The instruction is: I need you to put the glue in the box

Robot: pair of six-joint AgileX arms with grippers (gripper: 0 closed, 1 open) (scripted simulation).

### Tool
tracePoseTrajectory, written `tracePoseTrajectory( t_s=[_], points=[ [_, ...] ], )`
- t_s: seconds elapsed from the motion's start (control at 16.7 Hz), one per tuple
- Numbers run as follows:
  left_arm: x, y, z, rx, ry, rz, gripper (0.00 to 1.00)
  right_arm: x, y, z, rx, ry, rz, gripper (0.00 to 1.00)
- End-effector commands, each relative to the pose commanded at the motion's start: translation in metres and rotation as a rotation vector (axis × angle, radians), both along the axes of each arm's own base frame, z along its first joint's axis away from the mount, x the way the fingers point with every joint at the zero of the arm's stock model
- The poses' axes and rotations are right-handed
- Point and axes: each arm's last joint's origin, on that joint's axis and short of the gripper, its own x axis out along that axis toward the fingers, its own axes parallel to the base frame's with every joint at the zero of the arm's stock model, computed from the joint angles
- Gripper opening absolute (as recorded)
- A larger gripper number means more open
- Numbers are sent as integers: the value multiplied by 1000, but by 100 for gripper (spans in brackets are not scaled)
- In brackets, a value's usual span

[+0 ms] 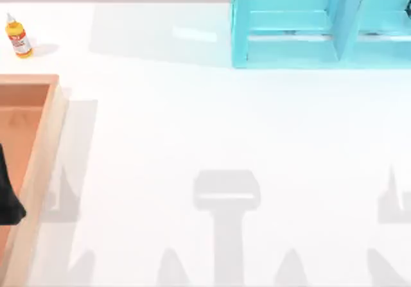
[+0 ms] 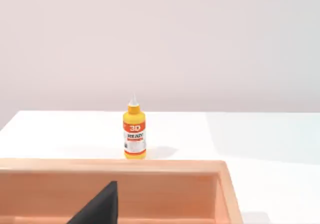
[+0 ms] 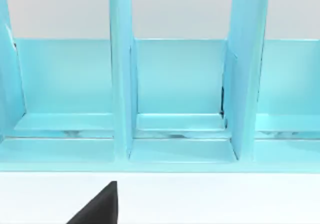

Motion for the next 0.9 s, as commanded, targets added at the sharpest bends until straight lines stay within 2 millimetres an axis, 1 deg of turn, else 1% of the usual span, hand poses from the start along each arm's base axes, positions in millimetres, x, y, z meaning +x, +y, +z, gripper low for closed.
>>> tracePoseTrajectory(
  t_s=[0.12,0.24,0.42,0.54,0.66,0.72,0.9],
  points=[
    [0,0,0,0,0,0,100,0,0,0,0,0,0,100],
    [1,0,5,1,2,-1,100,0,0,0,0,0,0,100],
    [6,1,24,6,19,-2,100,0,0,0,0,0,0,100],
    [16,3,41,10,43,-4,100,0,0,0,0,0,0,100],
    [33,5,59,13,78,-5,100,0,0,0,0,0,0,100],
    [45,6,68,15,98,-5,100,0,0,0,0,0,0,100],
    [93,13,87,18,164,-7,100,0,0,0,0,0,0,100]
  ],
)
